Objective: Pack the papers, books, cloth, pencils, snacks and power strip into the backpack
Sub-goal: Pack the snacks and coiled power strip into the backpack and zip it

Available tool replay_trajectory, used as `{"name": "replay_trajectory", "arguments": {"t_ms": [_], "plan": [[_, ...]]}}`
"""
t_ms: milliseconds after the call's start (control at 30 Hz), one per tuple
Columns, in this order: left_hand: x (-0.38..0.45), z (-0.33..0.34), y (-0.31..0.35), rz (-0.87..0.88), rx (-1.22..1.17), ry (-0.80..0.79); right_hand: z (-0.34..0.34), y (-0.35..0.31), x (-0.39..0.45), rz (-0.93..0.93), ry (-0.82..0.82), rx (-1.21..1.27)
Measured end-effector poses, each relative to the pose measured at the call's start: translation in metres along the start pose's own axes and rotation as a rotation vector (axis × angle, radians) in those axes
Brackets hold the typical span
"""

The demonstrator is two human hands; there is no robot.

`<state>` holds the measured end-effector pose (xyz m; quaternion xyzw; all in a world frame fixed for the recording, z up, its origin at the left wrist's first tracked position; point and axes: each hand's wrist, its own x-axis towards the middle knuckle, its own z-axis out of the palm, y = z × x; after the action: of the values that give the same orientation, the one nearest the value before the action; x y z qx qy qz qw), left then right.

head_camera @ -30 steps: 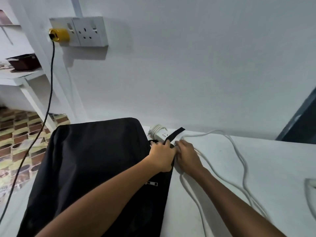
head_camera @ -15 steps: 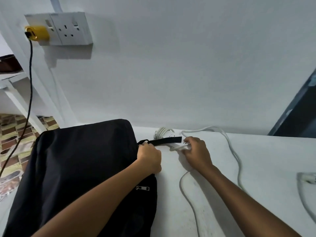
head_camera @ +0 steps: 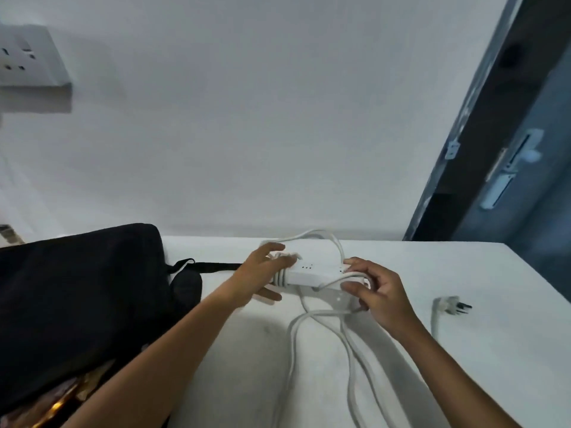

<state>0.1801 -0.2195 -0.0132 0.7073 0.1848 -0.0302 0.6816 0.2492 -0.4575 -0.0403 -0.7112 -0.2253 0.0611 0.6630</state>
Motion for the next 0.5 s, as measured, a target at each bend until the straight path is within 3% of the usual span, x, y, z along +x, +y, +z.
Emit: {"name": "replay_trajectory", "arguments": {"t_ms": [200, 367, 500], "plan": [[-0.005, 0.039, -0.020, -0.055, -0.499, 0.045, -0.015, 0.002, -0.011, -0.087, -0.059, 0.043], [-0.019, 0.067, -0.070, 0.036, -0.605, 0.259, -0.015, 0.038, -0.028, -0.200, -0.052, -0.159], [-0.028, 0.085, -0.079, 0.144, -0.540, 0.423, -0.023, 0.061, -0.035, -0.290, -0.019, -0.277]]}}
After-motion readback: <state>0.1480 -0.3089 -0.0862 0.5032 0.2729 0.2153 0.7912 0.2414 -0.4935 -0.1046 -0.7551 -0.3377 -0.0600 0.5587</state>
